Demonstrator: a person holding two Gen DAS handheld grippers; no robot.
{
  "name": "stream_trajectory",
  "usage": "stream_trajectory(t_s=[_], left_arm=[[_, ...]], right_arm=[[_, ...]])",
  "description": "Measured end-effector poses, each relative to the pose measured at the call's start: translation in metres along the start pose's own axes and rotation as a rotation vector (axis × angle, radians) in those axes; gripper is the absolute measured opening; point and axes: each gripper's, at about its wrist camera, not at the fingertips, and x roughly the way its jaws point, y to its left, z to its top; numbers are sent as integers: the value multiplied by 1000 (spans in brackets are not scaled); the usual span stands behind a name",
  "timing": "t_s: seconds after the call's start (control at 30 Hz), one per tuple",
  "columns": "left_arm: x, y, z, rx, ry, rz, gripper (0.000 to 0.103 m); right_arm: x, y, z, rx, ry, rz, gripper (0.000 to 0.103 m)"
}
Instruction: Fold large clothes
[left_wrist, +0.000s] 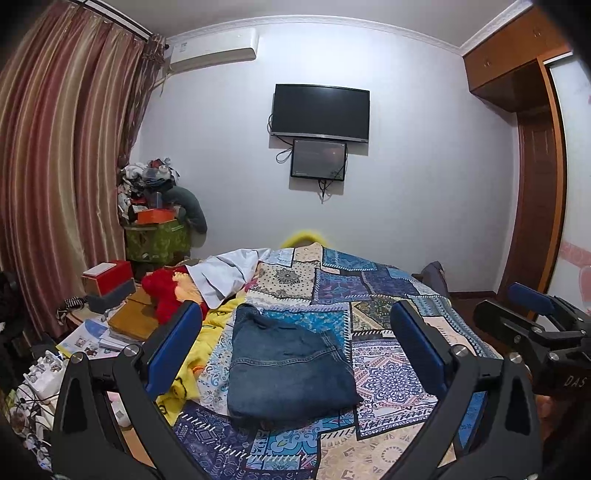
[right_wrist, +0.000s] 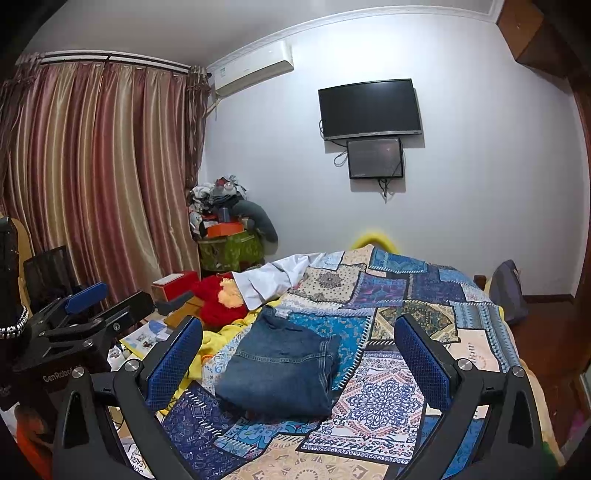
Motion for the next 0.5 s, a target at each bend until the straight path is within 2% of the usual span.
stream_trajectory(t_s=[0.5], left_arm=[[2, -5, -1, 2, 21, -30, 103]], right_arm=[[1, -6, 1, 18, 0, -16, 103]])
